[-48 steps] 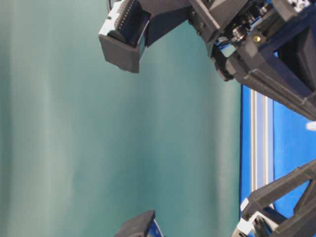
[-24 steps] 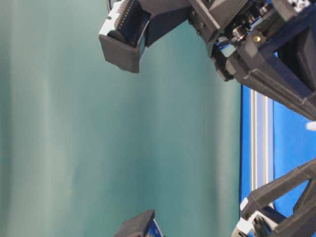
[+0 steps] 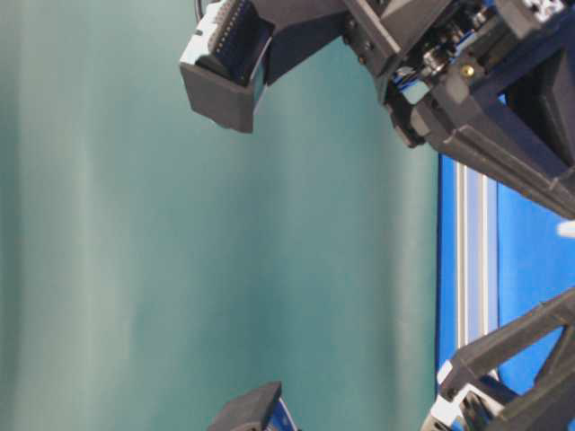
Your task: Insert the wire through the string loop located in the center.
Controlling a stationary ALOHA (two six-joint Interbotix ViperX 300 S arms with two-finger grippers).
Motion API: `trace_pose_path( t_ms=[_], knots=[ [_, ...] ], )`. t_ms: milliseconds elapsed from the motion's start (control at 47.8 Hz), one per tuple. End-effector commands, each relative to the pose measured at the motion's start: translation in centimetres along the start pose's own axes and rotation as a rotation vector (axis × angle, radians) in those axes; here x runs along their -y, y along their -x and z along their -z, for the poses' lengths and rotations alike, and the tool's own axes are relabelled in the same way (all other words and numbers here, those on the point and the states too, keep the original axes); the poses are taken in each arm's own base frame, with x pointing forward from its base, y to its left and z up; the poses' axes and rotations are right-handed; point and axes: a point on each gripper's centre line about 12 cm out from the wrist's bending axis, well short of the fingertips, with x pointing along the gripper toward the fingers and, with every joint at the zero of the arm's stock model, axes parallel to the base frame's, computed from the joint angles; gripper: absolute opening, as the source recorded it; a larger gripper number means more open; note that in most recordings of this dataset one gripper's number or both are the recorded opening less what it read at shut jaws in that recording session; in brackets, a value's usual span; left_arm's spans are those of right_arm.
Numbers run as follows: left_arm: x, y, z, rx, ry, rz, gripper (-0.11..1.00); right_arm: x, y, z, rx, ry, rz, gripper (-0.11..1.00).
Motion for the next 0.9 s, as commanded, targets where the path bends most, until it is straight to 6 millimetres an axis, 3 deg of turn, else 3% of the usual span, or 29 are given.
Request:
trace_pose_path(
  t_ms=[0, 167, 251, 878],
  knots=[
    [0.22, -0.08, -1.21, 0.038, -0.001, 0.008, 0.73, -0.08, 0.08, -0.87, 0.027, 0.002, -0.003, -0.03],
    [0.18, -0.05, -1.39, 0.042, 0.000, 0.006, 0.24, -0.09, 0.06, -0.94, 0.030, 0.002, -0.004, -0.03],
    [0.19, -0.05, -1.38, 0.042, -0.001, 0.007, 0.08, -0.08, 0.08, -0.88, 0.029, 0.002, -0.003, -0.03],
    [0.19, -0.03, -1.44, 0.044, -0.001, 0.007, 0.08, -0.06, 0.08, -0.72, 0.015, -0.001, -0.002, -0.03]
  ],
)
